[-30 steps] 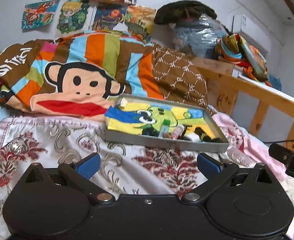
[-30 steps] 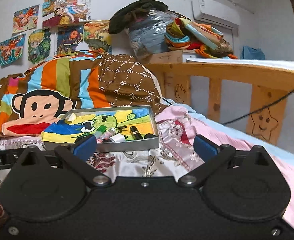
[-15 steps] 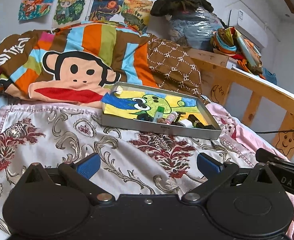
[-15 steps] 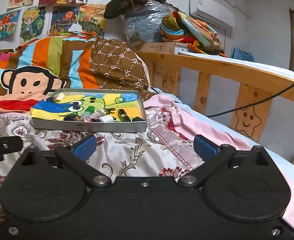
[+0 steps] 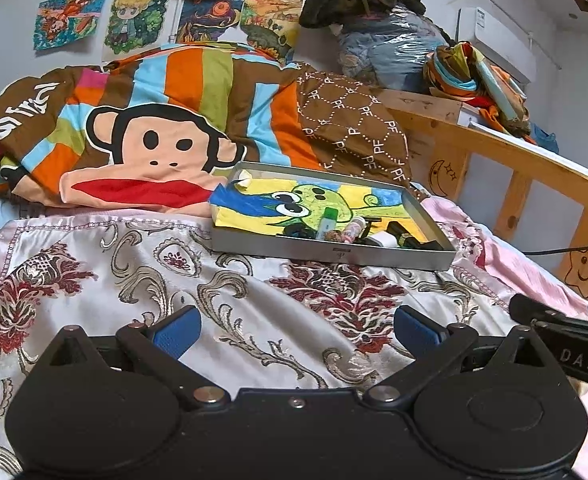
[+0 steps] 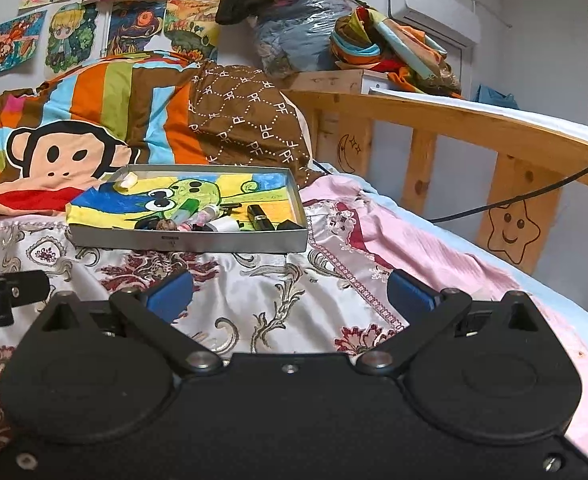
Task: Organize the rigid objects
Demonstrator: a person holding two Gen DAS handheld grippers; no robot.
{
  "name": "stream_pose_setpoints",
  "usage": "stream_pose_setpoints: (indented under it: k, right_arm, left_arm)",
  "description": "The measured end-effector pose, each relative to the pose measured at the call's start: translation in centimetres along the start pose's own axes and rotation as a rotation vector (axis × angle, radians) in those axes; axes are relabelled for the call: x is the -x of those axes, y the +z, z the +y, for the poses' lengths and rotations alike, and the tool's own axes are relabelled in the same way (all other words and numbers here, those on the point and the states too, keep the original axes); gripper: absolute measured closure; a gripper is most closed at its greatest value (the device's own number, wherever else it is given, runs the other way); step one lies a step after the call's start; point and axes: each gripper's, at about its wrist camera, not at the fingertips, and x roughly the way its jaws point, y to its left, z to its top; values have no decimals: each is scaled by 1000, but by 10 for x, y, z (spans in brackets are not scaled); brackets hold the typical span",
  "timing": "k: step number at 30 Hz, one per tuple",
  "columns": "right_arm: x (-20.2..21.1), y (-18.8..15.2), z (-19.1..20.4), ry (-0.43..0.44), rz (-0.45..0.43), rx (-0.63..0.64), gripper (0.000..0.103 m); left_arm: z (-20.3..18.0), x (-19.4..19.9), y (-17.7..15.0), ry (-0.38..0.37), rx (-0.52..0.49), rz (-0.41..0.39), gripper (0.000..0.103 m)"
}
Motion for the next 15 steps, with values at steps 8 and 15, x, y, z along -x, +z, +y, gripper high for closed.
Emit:
stream_pose_setpoints:
  k: [8, 15]
  right_arm:
    - [-4, 1, -3, 3, 0, 0, 1]
    - [-5, 1, -2, 4, 0, 3, 0]
  left_arm:
    - [3, -3, 0, 24, -1, 2, 1]
    - [2, -1, 0, 42, -20, -9, 1]
